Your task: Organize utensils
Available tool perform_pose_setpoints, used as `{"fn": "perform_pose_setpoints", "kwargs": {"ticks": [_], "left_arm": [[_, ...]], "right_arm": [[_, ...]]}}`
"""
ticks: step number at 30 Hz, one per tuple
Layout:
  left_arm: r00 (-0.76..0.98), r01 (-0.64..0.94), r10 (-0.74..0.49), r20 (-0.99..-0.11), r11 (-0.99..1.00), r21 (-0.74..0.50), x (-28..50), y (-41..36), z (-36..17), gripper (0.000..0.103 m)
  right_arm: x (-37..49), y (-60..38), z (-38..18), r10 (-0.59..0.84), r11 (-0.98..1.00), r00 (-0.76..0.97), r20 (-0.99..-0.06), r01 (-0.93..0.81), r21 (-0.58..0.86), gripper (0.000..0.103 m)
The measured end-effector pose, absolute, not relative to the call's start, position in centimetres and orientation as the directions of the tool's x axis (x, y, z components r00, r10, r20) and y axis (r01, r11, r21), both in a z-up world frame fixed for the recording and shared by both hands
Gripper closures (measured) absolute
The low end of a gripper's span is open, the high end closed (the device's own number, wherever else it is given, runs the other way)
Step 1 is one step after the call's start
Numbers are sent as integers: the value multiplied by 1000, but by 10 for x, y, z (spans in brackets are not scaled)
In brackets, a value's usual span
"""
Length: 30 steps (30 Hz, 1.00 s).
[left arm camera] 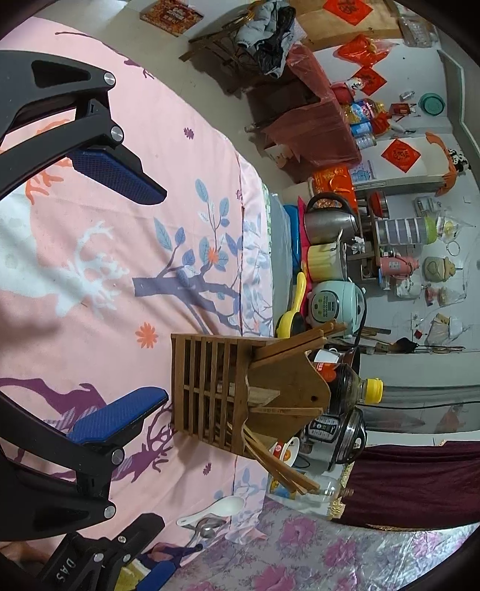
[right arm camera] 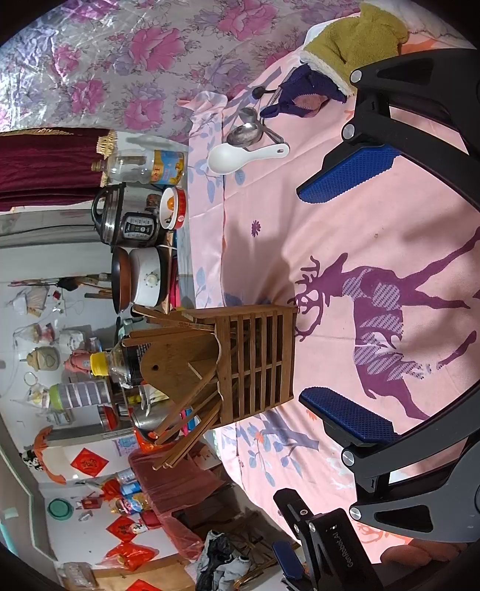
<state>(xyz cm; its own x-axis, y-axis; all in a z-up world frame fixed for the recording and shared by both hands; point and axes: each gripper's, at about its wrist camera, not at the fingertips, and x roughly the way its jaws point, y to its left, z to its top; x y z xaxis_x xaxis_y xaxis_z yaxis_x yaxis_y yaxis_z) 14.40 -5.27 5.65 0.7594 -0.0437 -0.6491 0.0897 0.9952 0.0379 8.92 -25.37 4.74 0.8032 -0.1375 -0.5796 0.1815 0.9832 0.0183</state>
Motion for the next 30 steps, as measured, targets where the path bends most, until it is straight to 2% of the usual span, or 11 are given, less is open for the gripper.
{"fn": "perform_pose_setpoints", "kwargs": {"ticks": [30], "left_arm": [[766,70,-8,-643,995,71,144,-56,53,6]], "right_arm": [[89,-250,44,-131,984,798,-588,178,22,7]]}}
